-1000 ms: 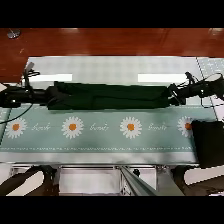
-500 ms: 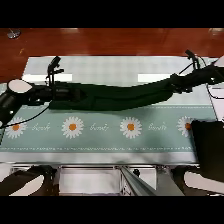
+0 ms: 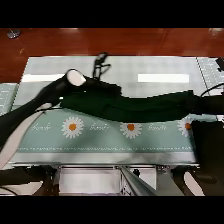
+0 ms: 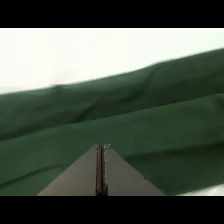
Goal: Fold the shirts.
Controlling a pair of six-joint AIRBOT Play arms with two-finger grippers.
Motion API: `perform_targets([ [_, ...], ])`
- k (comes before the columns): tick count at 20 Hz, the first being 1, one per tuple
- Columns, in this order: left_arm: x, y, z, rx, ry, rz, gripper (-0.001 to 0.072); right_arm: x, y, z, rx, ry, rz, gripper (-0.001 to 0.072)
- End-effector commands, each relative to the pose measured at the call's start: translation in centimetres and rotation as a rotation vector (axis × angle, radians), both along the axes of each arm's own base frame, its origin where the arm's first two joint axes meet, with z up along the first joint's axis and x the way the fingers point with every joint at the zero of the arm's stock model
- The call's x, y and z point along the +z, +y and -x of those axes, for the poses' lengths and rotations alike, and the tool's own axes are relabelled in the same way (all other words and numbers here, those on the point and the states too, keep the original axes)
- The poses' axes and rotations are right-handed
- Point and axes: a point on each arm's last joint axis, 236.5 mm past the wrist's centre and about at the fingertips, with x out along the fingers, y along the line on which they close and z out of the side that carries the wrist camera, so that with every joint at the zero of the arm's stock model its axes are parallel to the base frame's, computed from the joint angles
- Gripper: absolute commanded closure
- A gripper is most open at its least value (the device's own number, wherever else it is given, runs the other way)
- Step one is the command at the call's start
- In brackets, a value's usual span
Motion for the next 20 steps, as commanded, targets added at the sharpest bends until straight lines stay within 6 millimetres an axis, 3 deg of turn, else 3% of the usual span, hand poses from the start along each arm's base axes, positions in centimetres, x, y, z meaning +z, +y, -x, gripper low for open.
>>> perform_targets([
  [1,-4.9,-7.1,5.8,-0.160,0.178,-0.088,0.0684,1.1,0.2,1.8,-0.022,-0.034,-0.004,0.0688],
  [5,-7.1,-13.1,12.7,-0.274,0.256,-0.088,0.0683,1.7,0.8,1.4,-0.024,-0.059,-0.035,0.0688],
  [7,-7.9,-14.6,16.0,-0.336,0.291,-0.097,0.0683,2.2,1.2,0.9,-0.028,-0.084,-0.060,0.0688],
  [9,-7.6,-14.6,16.4,-0.357,0.300,-0.101,0.0683,2.5,1.7,0.9,-0.020,-0.086,-0.080,0.0688],
  [11,-5.5,-13.3,13.0,-0.325,0.297,-0.075,0.0683,2.3,1.8,1.2,-0.009,-0.074,-0.081,0.0688],
  [13,-2.5,-10.1,7.1,-0.242,0.280,-0.035,0.0683,2.8,2.5,1.2,0.004,-0.083,-0.113,0.0688],
  [15,0.7,-4.6,1.2,-0.131,0.260,-0.004,0.0684,3.3,4.1,1.1,0.042,-0.094,-0.159,0.0688],
  [17,3.7,2.7,-2.8,-0.045,0.226,-0.035,0.0684,3.4,6.6,0.7,0.106,-0.091,-0.184,0.0688],
  [18,4.9,7.4,-4.2,-0.001,0.188,-0.101,0.0684,3.5,8.2,0.2,0.140,-0.092,-0.196,0.0688],
  [20,7.2,16.8,-5.7,0.132,0.111,-0.229,0.0682,3.9,12.0,-1.4,0.222,-0.105,-0.216,0.0688],
])
